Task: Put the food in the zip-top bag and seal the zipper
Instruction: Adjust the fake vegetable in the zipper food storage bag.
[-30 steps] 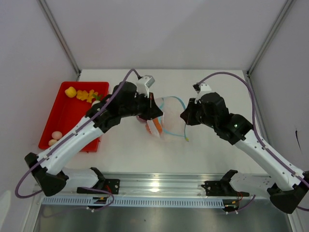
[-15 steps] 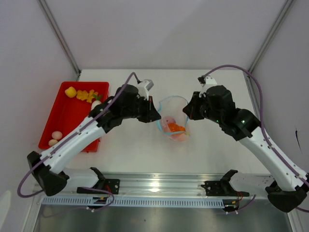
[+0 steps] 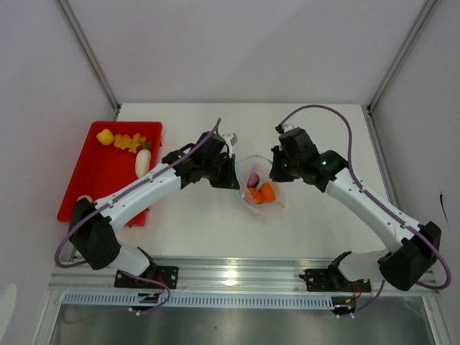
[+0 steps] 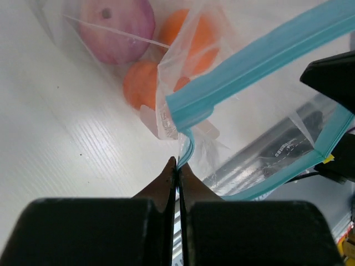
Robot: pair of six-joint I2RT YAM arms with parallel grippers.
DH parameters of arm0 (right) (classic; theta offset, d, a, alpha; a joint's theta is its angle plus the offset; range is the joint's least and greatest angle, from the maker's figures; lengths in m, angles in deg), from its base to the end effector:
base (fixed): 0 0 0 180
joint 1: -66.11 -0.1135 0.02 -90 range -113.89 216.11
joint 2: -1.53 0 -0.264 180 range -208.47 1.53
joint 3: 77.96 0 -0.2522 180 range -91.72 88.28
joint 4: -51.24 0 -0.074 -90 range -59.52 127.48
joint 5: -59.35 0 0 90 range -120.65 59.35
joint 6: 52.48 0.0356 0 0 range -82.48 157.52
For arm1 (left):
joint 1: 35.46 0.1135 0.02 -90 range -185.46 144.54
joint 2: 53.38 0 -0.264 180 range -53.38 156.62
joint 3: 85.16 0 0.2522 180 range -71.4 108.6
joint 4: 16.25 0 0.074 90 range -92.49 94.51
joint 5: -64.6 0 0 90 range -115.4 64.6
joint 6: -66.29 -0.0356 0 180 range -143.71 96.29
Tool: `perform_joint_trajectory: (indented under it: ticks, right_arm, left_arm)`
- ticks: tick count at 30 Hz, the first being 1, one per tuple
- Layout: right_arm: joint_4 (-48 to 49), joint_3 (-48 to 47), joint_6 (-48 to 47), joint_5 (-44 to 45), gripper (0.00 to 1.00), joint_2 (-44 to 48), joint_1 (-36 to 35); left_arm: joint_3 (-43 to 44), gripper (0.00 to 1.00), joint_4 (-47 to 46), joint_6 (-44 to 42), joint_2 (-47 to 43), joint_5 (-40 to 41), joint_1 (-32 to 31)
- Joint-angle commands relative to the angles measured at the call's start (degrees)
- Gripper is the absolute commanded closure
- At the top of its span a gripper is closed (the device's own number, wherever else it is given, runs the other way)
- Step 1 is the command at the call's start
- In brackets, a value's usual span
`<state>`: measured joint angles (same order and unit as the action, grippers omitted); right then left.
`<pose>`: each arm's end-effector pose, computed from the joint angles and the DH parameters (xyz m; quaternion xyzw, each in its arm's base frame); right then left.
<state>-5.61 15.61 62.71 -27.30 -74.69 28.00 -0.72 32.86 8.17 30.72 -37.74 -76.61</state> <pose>0.2220 0.1715 0.3350 -0.0938 0.9242 0.1706 0.3286 0.2335 -0.2142 0.2958 0.1129 0.9244 -0.2891 0.2215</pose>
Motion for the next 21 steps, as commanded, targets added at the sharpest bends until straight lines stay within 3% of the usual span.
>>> perform_joint_trajectory:
  ticks: [1,9,16,21]
  right_arm:
    - [-1.73,-7.04,-0.41,0.34,1.0,5.02,0.23]
    - [-3.76,-7.59,2.14,-2.65,1.0,12.77,0.23]
    - [4.67,5.5,2.06,-3.36,1.0,6.72,0.93]
    - [5.83,7.28,2.23,-3.36,1.0,2.05,1.02]
  left_arm:
    - [4.82,0.99,0.33,-1.03,-5.07,-2.24,0.19]
    - [0.7,0.99,-2.39,0.55,-13.17,-3.57,-0.25]
    - [-3.96,0.99,-4.5,0.11,-3.79,-1.9,-0.16]
    - [-0.55,1.0,-4.59,-0.15,-0.33,-2.6,0.19]
